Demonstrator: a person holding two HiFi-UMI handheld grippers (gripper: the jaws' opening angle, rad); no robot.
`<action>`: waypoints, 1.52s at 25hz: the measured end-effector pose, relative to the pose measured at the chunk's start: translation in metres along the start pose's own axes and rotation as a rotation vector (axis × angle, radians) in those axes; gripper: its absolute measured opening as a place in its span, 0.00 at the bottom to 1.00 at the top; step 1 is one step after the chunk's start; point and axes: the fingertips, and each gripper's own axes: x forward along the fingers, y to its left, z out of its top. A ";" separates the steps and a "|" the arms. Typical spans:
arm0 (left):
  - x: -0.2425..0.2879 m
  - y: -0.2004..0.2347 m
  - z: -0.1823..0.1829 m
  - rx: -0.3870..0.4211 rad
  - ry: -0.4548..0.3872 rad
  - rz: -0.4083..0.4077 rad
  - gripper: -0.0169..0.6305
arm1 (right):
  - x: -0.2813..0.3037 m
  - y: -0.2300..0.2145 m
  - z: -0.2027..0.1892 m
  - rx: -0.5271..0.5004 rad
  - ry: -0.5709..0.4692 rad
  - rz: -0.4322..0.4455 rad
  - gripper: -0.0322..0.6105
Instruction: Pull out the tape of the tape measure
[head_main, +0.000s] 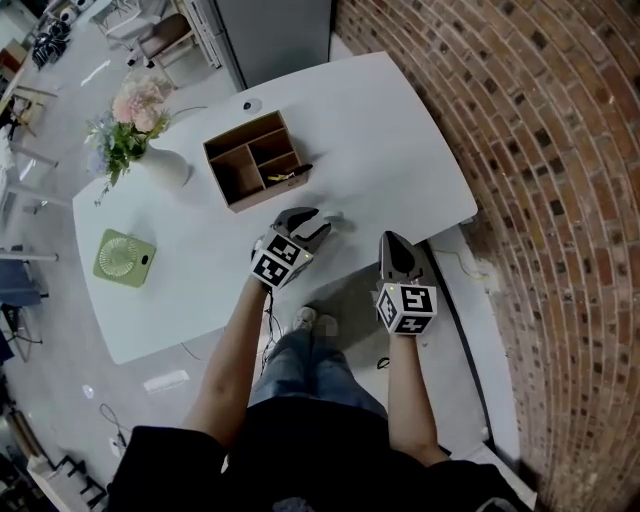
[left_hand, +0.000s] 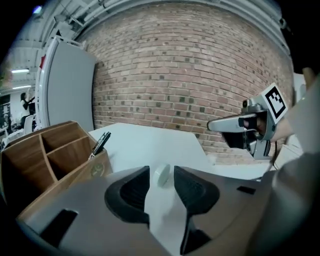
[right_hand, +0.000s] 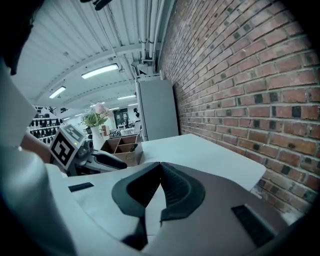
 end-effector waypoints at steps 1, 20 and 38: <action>0.006 0.000 -0.003 0.012 0.015 -0.018 0.27 | 0.001 -0.001 -0.003 0.000 0.008 0.000 0.05; 0.029 -0.007 -0.009 0.063 0.035 -0.158 0.14 | 0.007 -0.008 -0.023 -0.005 0.063 0.001 0.05; -0.047 -0.059 0.068 0.178 -0.153 -0.160 0.14 | 0.010 0.068 -0.015 -0.045 0.106 0.231 0.14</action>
